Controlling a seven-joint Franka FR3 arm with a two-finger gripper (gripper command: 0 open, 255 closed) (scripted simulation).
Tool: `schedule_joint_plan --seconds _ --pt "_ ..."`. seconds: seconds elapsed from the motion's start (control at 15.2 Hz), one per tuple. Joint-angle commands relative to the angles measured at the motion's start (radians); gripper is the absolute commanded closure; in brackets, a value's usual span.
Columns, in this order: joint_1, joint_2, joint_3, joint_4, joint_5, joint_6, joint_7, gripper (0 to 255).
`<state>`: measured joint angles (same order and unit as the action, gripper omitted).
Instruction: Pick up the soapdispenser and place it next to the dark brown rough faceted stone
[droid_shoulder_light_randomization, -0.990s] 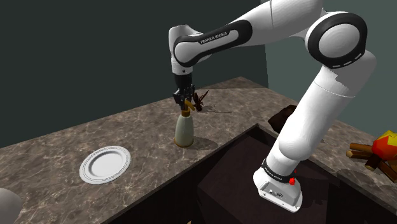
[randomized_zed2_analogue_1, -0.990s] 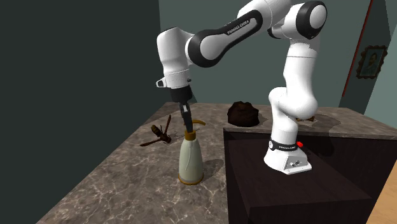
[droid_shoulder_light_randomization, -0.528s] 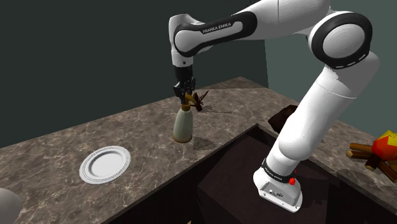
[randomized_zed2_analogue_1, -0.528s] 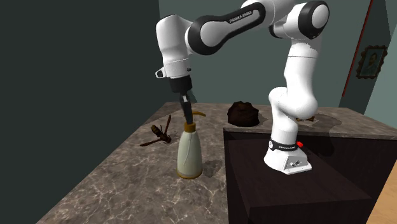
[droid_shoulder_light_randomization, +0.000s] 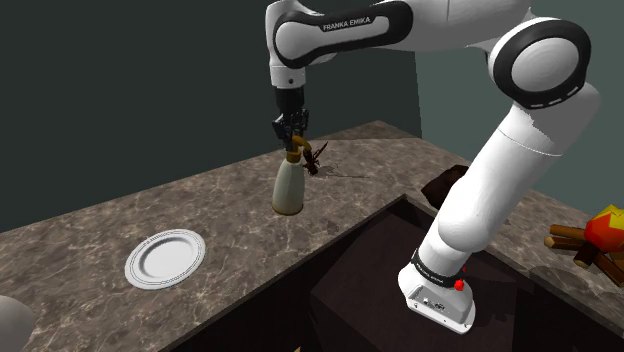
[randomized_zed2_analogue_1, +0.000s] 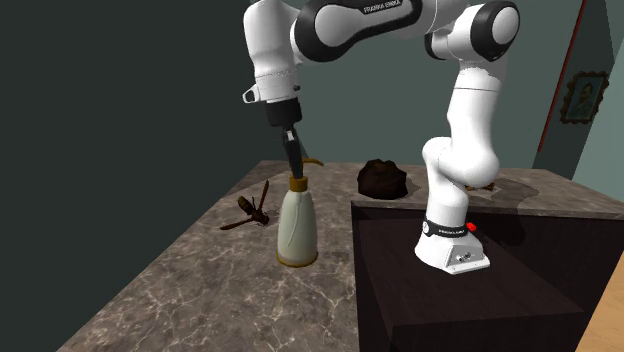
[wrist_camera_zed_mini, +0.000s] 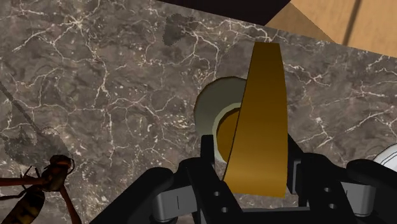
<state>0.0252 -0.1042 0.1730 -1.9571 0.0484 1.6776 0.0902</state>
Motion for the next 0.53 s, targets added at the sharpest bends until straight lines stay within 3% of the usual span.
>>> schedule_joint_plan --seconds 0.0,0.46 --pt "0.001 -0.001 0.001 0.027 0.0 -0.028 0.003 255" --pt "0.0 0.0 0.0 0.122 0.0 -0.122 0.006 255"
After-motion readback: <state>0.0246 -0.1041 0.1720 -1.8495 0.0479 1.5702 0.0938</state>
